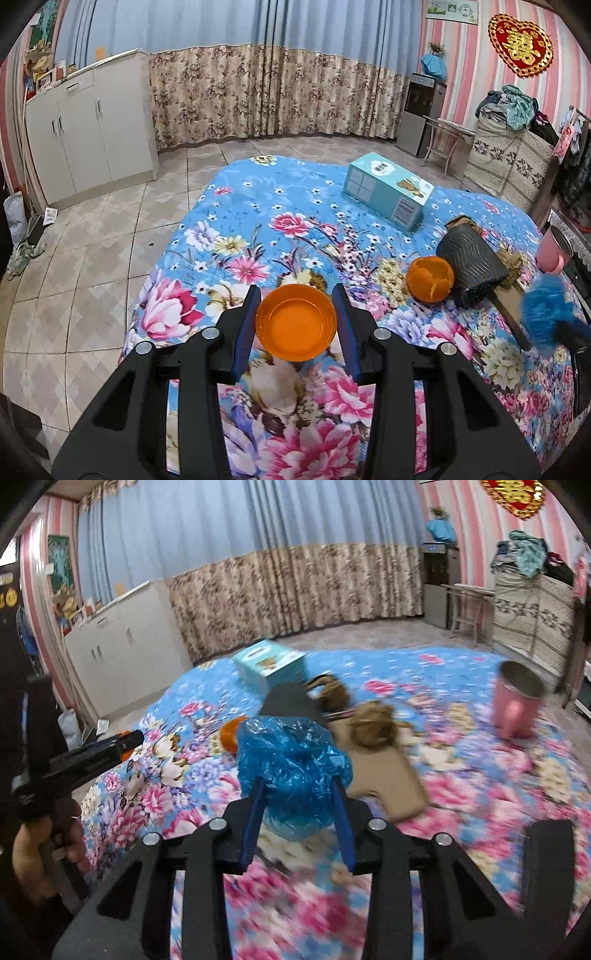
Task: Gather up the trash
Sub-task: 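Carry the orange lid and blue bag over the blue basket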
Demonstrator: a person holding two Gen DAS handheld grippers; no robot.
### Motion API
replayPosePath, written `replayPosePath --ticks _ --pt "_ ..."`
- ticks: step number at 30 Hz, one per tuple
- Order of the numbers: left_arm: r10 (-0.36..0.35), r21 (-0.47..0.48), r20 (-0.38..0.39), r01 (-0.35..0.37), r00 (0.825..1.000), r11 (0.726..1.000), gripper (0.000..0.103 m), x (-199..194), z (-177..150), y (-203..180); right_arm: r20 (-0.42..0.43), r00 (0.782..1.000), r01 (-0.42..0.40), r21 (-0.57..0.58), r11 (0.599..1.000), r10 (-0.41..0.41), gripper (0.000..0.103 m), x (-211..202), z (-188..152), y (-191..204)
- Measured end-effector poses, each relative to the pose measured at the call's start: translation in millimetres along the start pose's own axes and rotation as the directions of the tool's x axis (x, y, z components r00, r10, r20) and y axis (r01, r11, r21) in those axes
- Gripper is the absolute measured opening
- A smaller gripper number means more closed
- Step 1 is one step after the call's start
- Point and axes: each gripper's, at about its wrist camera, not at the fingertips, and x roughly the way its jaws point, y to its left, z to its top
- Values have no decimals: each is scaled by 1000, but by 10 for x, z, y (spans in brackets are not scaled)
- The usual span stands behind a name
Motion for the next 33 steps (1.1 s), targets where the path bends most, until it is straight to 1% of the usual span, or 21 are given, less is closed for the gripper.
replayPosePath --ticks 3,6,8,9,12,15,17,18,20,21,24,25,26,29,30,33 --pt "-7 30 -1 7 1000 1000 39 -21 -34 -101 21 999 38 15 999 -38 36 -265 -41 -208" --pt "-34 70 9 33 999 997 39 -94 -66 -252 56 992 109 31 994 -111 36 -620 -99 -481" --pt "-63 104 15 61 998 993 39 -160 -106 -384 74 986 147 75 986 -152 36 -882 -146 -717" --pt "-84 118 13 82 996 990 39 -195 -128 -469 87 980 171 101 980 -180 36 -1026 -174 -862" --pt "-117 137 16 114 993 984 39 -268 -152 -672 109 964 227 142 964 -243 36 -1291 -211 -1167" --pt "-157 158 28 151 987 976 39 -362 -149 -948 134 948 257 212 943 -288 36 -1581 -277 -1503" --pt "-181 186 51 168 982 968 39 -453 -135 -1158 143 934 290 236 928 -328 36 -1753 -330 -1695" --pt "-192 203 61 176 980 963 39 -502 -126 -1270 145 922 321 235 917 -360 36 -1843 -354 -1792" --pt "-230 222 66 210 971 952 39 -582 -70 -1526 145 905 360 235 903 -399 36 -1959 -386 -1915" --pt "-260 224 67 239 963 945 39 -628 -29 -1685 146 896 379 243 893 -420 36 -2045 -415 -2016" --pt "-320 241 73 295 945 925 39 -739 40 -2073 147 876 409 275 870 -458 36 -2230 -496 -2225" --pt "-345 256 77 316 936 914 39 -781 68 -2248 148 867 421 294 858 -476 36 -2324 -531 -2337" --pt "-362 267 77 331 929 905 39 -807 86 -2377 148 863 425 303 853 -483 36 -2364 -548 -2391" --pt "-428 302 50 394 903 868 39 -866 113 -2856 142 843 453 333 827 -519 36 -2550 -622 -2611" --pt "-438 308 45 404 898 861 39 -881 104 -2947 138 832 470 341 814 -537 36 -2619 -643 -2691" --pt "-477 341 23 442 878 830 39 -937 71 -3356 134 811 497 356 791 -570 36 -2767 -690 -2873"
